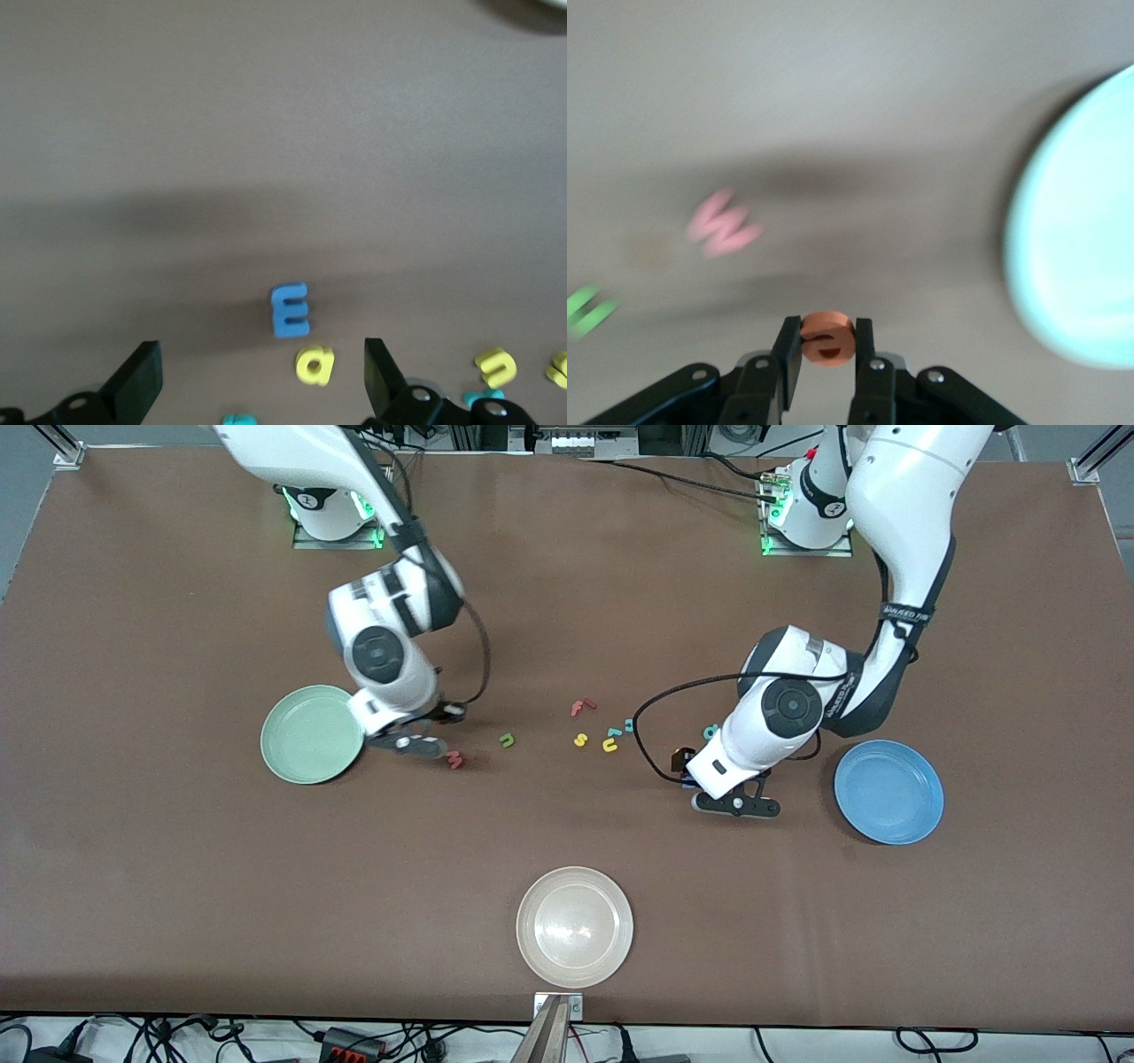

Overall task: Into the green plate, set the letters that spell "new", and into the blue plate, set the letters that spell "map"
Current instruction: 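Release the orange e onto the green plate while the left gripper grasps blue E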

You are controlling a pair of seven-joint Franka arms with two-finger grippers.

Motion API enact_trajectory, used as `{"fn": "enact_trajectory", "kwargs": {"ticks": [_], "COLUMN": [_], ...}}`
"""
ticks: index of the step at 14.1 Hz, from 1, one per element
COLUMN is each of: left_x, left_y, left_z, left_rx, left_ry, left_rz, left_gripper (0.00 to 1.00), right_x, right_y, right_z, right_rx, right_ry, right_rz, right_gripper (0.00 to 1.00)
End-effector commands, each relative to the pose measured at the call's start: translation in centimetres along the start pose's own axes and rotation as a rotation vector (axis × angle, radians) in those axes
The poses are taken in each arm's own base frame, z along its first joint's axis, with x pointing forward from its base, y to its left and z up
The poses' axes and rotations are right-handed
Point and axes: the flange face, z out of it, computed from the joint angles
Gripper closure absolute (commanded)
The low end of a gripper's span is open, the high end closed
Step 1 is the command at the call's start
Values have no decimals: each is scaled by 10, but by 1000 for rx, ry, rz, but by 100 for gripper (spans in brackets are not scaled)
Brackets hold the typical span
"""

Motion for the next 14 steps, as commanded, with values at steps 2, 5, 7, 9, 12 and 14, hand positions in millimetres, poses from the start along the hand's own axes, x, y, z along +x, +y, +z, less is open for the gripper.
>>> {"fn": "enact_trajectory", "kwargs": {"ticks": [2, 5, 7, 9, 12, 14], "left_x": [-4, -15, -20, -20, -19, -18], "left_y": [9, 11, 10, 9, 9, 9], "left_z": [23, 50, 57, 59, 64, 64], "left_rx": [10, -8, -6, -4, 18, 36], "left_ry": [0, 25, 17, 16, 22, 31], "left_rz": [-28, -49, -50, -52, -28, -11], "left_gripper": [0, 0, 6, 22, 25, 26], "right_x": [49, 64, 64, 63, 61, 66], "right_y": [115, 158, 159, 160, 154, 153], "right_z": [-6, 18, 34, 44, 57, 47], "right_rx": [-48, -63, -74, -74, -84, -79], "right_ry": [-28, -62, -81, -97, -114, -100], "right_rz": [-113, -142, -136, -128, -136, -135], "right_gripper": [100, 100, 100, 100, 89, 0]}}
